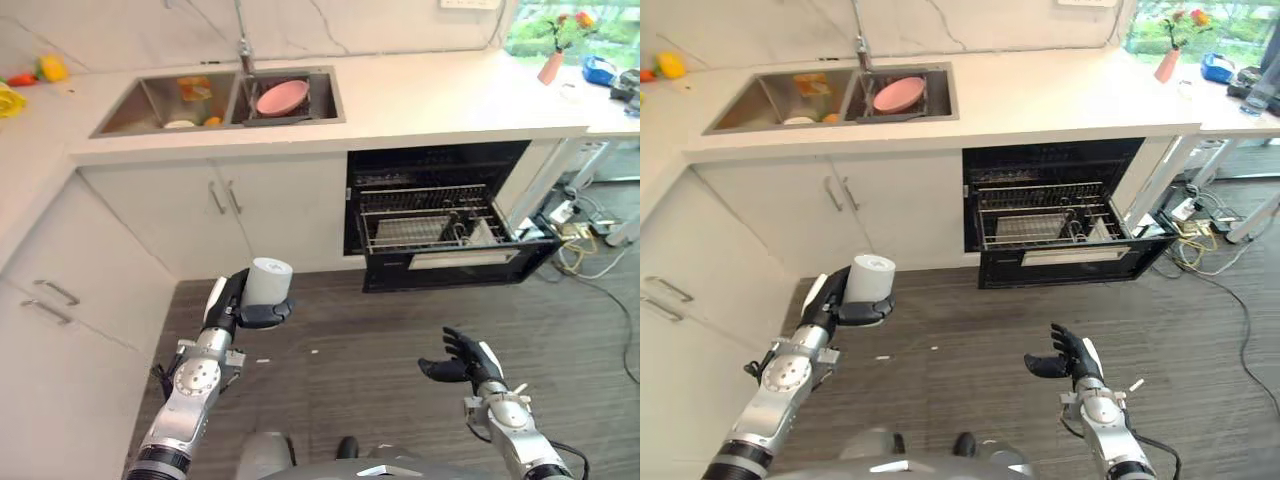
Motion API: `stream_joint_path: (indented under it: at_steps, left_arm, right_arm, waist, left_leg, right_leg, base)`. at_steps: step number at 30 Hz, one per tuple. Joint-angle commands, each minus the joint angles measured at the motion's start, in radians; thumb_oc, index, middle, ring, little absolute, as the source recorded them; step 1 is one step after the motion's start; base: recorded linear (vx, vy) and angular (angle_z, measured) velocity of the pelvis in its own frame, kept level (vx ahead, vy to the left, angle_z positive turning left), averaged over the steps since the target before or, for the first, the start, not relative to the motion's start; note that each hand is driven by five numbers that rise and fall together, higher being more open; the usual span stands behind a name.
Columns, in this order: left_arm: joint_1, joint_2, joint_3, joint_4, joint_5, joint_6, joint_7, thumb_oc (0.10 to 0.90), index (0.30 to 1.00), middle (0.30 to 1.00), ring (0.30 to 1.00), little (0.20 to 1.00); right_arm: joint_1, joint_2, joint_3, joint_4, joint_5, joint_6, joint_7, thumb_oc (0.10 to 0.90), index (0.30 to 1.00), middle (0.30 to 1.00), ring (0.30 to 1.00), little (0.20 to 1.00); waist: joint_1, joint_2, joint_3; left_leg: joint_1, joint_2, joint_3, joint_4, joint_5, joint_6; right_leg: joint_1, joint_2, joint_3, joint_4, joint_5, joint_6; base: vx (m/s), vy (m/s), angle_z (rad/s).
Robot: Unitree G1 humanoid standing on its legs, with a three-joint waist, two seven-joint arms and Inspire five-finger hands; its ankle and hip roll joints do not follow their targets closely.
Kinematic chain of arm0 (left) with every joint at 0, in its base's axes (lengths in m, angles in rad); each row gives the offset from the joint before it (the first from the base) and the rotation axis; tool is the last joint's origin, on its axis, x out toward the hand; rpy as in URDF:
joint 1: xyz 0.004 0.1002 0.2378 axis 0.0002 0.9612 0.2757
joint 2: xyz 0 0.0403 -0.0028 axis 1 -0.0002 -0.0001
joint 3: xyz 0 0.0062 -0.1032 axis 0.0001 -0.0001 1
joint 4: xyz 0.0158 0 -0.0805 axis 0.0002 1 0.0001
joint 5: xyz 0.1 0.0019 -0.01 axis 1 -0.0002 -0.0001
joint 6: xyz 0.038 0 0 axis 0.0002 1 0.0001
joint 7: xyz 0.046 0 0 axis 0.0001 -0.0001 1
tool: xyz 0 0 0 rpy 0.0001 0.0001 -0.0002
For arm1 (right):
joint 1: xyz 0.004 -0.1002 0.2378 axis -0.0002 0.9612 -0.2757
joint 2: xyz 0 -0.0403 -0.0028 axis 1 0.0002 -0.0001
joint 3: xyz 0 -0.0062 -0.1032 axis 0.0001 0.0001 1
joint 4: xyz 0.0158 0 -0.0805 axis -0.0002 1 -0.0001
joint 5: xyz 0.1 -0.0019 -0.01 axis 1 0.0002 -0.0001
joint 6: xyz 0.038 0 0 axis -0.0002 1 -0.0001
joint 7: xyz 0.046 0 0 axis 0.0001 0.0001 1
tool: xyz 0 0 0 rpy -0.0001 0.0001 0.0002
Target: Place the dishes in the dishwasher.
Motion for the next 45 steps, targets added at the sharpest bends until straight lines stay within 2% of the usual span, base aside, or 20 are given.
stream_joint_path:
  at_steps: [1, 2, 4, 6, 8, 11, 13, 15, 17, 18, 19, 21, 23, 27, 37, 39, 41, 43, 44, 45]
  left_arm:
    - [-0.051, 0.051, 0.028, -0.117, -0.015, -0.099, 0.037, 0.4, 0.3, 0.3, 0.3, 0.3]
    - [-0.052, 0.048, 0.029, -0.113, -0.019, -0.101, 0.044, 0.4, 0.3, 0.3, 0.3, 0.3]
    - [-0.061, 0.043, 0.022, -0.102, -0.022, -0.104, 0.049, 0.4, 0.3, 0.3, 0.3, 0.3]
    - [-0.071, 0.044, 0.012, -0.09, -0.015, -0.1, 0.043, 0.4, 0.3, 0.3, 0.3, 0.3]
    - [-0.079, 0.043, 0.004, -0.087, -0.018, -0.099, 0.038, 0.4, 0.3, 0.3, 0.3, 0.3]
    - [-0.094, 0.056, -0.013, -0.084, -0.012, -0.1, 0.027, 0.4, 0.3, 0.3, 0.3, 0.3]
    - [-0.115, 0.084, -0.008, -0.09, -0.006, -0.099, 0.029, 0.4, 0.3, 0.3, 0.3, 0.3]
    - [-0.118, 0.092, 0.0, -0.096, -0.006, -0.098, 0.037, 0.4, 0.3, 0.3, 0.3, 0.3]
    - [-0.128, 0.097, 0.011, -0.098, -0.01, -0.103, 0.049, 0.4, 0.3, 0.3, 0.3, 0.3]
    - [-0.13, 0.095, 0.018, -0.101, -0.01, -0.106, 0.054, 0.4, 0.3, 0.3, 0.3, 0.3]
    - [-0.14, 0.084, 0.023, -0.111, -0.015, -0.112, 0.059, 0.4, 0.3, 0.3, 0.3, 0.3]
    - [-0.146, 0.08, 0.023, -0.111, -0.017, -0.115, 0.059, 0.4, 0.3, 0.3, 0.3, 0.3]
    - [-0.174, 0.074, 0.022, -0.108, -0.016, -0.125, 0.075, 0.4, 0.3, 0.3, 0.3, 0.3]
    - [-0.168, 0.066, 0.037, -0.109, -0.013, -0.133, 0.079, 0.4, 0.3, 0.3, 0.3, 0.3]
    - [-0.127, 0.035, 0.055, -0.105, -0.049, -0.128, 0.085, 0.4, 0.3, 0.3, 0.3, 0.3]
    - [-0.133, 0.025, 0.056, -0.103, -0.072, -0.13, 0.09, 0.4, 0.3, 0.3, 0.3, 0.3]
    - [-0.141, 0.018, 0.055, -0.094, -0.079, -0.132, 0.098, 0.4, 0.3, 0.3, 0.3, 0.3]
    - [-0.146, 0.004, 0.047, -0.087, -0.087, -0.133, 0.102, 0.4, 0.3, 0.3, 0.3, 0.3]
    - [-0.15, -0.004, 0.033, -0.079, -0.086, -0.135, 0.095, 0.4, 0.3, 0.3, 0.3, 0.3]
    - [-0.155, -0.002, 0.027, -0.08, -0.086, -0.135, 0.091, 0.4, 0.3, 0.3, 0.3, 0.3]
  right_arm:
    - [-0.061, -0.049, -0.01, -0.067, -0.025, -0.072, -0.011, 0.8, 0.9, 0.9, 0.9, 0.9]
    - [-0.067, -0.052, -0.007, -0.067, -0.03, -0.072, -0.013, 0.8, 0.9, 0.9, 0.9, 0.9]
    - [-0.068, -0.057, -0.008, -0.069, -0.035, -0.073, -0.014, 0.8, 0.9, 0.9, 0.9, 0.9]
    - [-0.062, -0.059, -0.019, -0.068, -0.035, -0.07, -0.008, 0.8, 0.9, 0.9, 0.9, 0.9]
    - [-0.049, -0.057, -0.027, -0.073, -0.035, -0.069, -0.007, 0.8, 0.9, 0.9, 0.9, 0.9]
    - [-0.033, -0.042, -0.039, -0.079, -0.043, -0.064, 0.004, 0.8, 0.9, 0.9, 0.9, 0.9]
    - [-0.063, -0.021, -0.034, -0.089, -0.053, -0.065, 0.007, 0.8, 0.9, 0.9, 0.9, 0.9]
    - [-0.082, -0.019, -0.028, -0.102, -0.056, -0.064, 0.005, 0.8, 0.9, 0.9, 0.9, 0.9]
    - [-0.101, -0.007, -0.028, -0.134, -0.055, -0.07, 0.0, 0.8, 0.9, 0.9, 0.9, 0.9]
    - [-0.103, -0.003, -0.035, -0.156, -0.054, -0.073, -0.003, 0.8, 0.9, 0.9, 0.9, 0.9]
    - [-0.094, -0.009, -0.06, -0.206, -0.041, -0.08, -0.008, 0.8, 0.9, 0.9, 0.9, 0.9]
    - [-0.091, -0.012, -0.067, -0.22, -0.037, -0.084, -0.012, 0.8, 0.9, 0.9, 0.9, 0.9]
    - [-0.089, -0.023, -0.09, -0.274, -0.034, -0.1, -0.026, 0.8, 0.9, 0.9, 0.9, 0.9]
    - [-0.065, -0.033, -0.122, -0.364, -0.044, -0.114, -0.033, 0.8, 0.9, 0.9, 0.9, 0.9]
    - [0.013, -0.064, -0.14, -0.538, -0.058, -0.125, -0.007, 0.8, 0.9, 0.9, 0.9, 0.9]
    - [0.019, -0.072, -0.142, -0.577, -0.025, -0.138, -0.004, 0.8, 0.9, 0.9, 0.9, 0.9]
    - [0.013, -0.076, -0.138, -0.584, -0.013, -0.144, -0.001, 0.8, 0.9, 0.9, 0.9, 0.9]
    - [0.01, -0.081, -0.142, -0.605, -0.001, -0.153, 0.002, 0.8, 0.9, 0.9, 0.9, 0.9]
    - [0.004, -0.086, -0.151, -0.613, 0.003, -0.155, 0.002, 0.8, 0.9, 0.9, 0.9, 0.9]
    - [0.013, -0.083, -0.158, -0.629, 0.012, -0.162, 0.008, 0.8, 0.9, 0.9, 0.9, 0.9]
  waist:
    - [0.051, 0.032, 0.011]
    - [0.059, 0.041, 0.014]
    - [0.056, 0.058, 0.019]
    - [0.05, 0.079, 0.008]
    - [0.052, 0.088, -0.004]
    - [0.042, 0.074, -0.029]
    - [0.039, 0.066, -0.021]
    - [0.043, 0.064, -0.015]
    - [0.048, 0.067, -0.002]
    - [0.044, 0.065, 0.0]
    - [0.027, 0.055, 0.001]
    - [0.024, 0.055, 0.0]
    - [-0.002, 0.053, 0.017]
    - [-0.007, 0.037, 0.0]
    - [-0.035, 0.046, -0.026]
    - [-0.027, 0.052, 0.01]
    - [-0.028, 0.052, 0.016]
    - [-0.034, 0.057, 0.008]
    - [-0.041, 0.074, -0.005]
    - [-0.048, 0.082, -0.011]
  left_leg:
    - [0.066, 0.027, -0.121, -0.184, 0.141, -0.021]
    - [0.051, 0.055, -0.17, -0.248, 0.177, -0.033]
    - [0.035, 0.091, -0.183, -0.325, 0.217, -0.057]
    - [0.049, 0.117, -0.122, -0.345, 0.238, -0.07]
    - [0.062, 0.11, -0.125, -0.343, 0.244, -0.076]
    - [0.071, 0.045, -0.139, -0.296, 0.195, -0.043]
    - [0.085, 0.006, -0.096, -0.258, 0.137, 0.02]
    - [0.091, -0.002, -0.071, -0.246, 0.122, 0.04]
    - [0.113, -0.004, -0.029, -0.243, 0.098, 0.059]
    - [0.129, -0.012, -0.008, -0.246, 0.084, 0.065]
    - [0.167, -0.036, 0.011, -0.259, 0.059, 0.066]
    - [0.166, -0.04, 0.013, -0.262, 0.06, 0.066]
    - [0.188, -0.036, 0.024, -0.26, 0.035, 0.059]
    - [0.214, -0.043, 0.047, -0.258, 0.017, 0.046]
    - [0.255, 0.037, 0.025, -0.179, 0.003, 0.001]
    - [0.181, 0.059, -0.034, 0.025, 0.082, -0.033]
    - [0.157, 0.049, -0.067, 0.027, 0.109, -0.041]
    - [0.16, 0.047, -0.091, -0.06, 0.077, -0.039]
    - [0.188, 0.057, -0.075, -0.207, 0.06, -0.035]
    - [0.201, 0.066, -0.064, -0.246, 0.067, -0.035]
  right_leg:
    - [0.024, -0.124, -0.009, -0.005, -0.067, 0.173]
    - [0.041, -0.129, 0.015, 0.001, -0.085, 0.18]
    - [0.077, -0.136, 0.043, 0.006, -0.117, 0.194]
    - [0.091, -0.146, 0.049, 0.014, -0.128, 0.21]
    - [0.1, -0.157, 0.055, 0.016, -0.132, 0.221]
    - [0.062, -0.221, 0.093, 0.109, -0.135, 0.24]
    - [-0.036, -0.265, 0.127, 0.275, -0.106, 0.267]
    - [-0.095, -0.279, 0.139, 0.357, -0.081, 0.271]
    - [-0.172, -0.3, 0.101, 0.442, -0.057, 0.274]
    - [-0.194, -0.312, 0.07, 0.442, -0.048, 0.275]
    - [-0.197, -0.306, 0.045, 0.327, -0.054, 0.262]
    - [-0.192, -0.3, 0.041, 0.272, -0.039, 0.26]
    - [-0.241, -0.319, 0.039, 0.157, 0.029, 0.28]
    - [-0.194, -0.33, 0.014, 0.071, 0.07, 0.293]
    - [-0.118, -0.23, 0.053, 0.054, 0.003, 0.237]
    - [-0.084, -0.199, 0.058, 0.054, -0.022, 0.201]
    - [-0.082, -0.195, 0.053, 0.043, -0.02, 0.195]
    - [-0.067, -0.194, 0.046, 0.013, -0.026, 0.207]
    - [-0.063, -0.201, 0.041, 0.002, -0.023, 0.226]
    - [-0.061, -0.201, 0.039, -0.006, -0.022, 0.234]
  base:
    - [0.44, 0.394, -1.31]
    - [0.25, 0.213, -1.05]
    - [0.3, 0.284, -0.94]
    - [0.3, 0.389, -0.75]
    - [0.18, 0.267, -0.4]
    - [0.21, 0.32, -0.31]
    - [0.14, 0.425, -0.3]
    - [0.02, 0.265, -0.82]
    - [0.01, 0.208, -0.68]
    - [0.16, 0.206, -0.61]
    - [0.15, 0.142, -0.7]
    - [0.1, 0.009, -0.48]
    - [0.14, -0.065, -0.1]
    - [0.14, -0.075, -0.05]
    - [0.15, -0.165, -0.12]
    - [0.02, -0.187, -0.17]
    - [0.01, -0.029, -0.04]
    - [0.1, 0.075, 0.01]
    - [0.1, 0.129, 0.1]
    - [0.1, 0.127, 0.06]
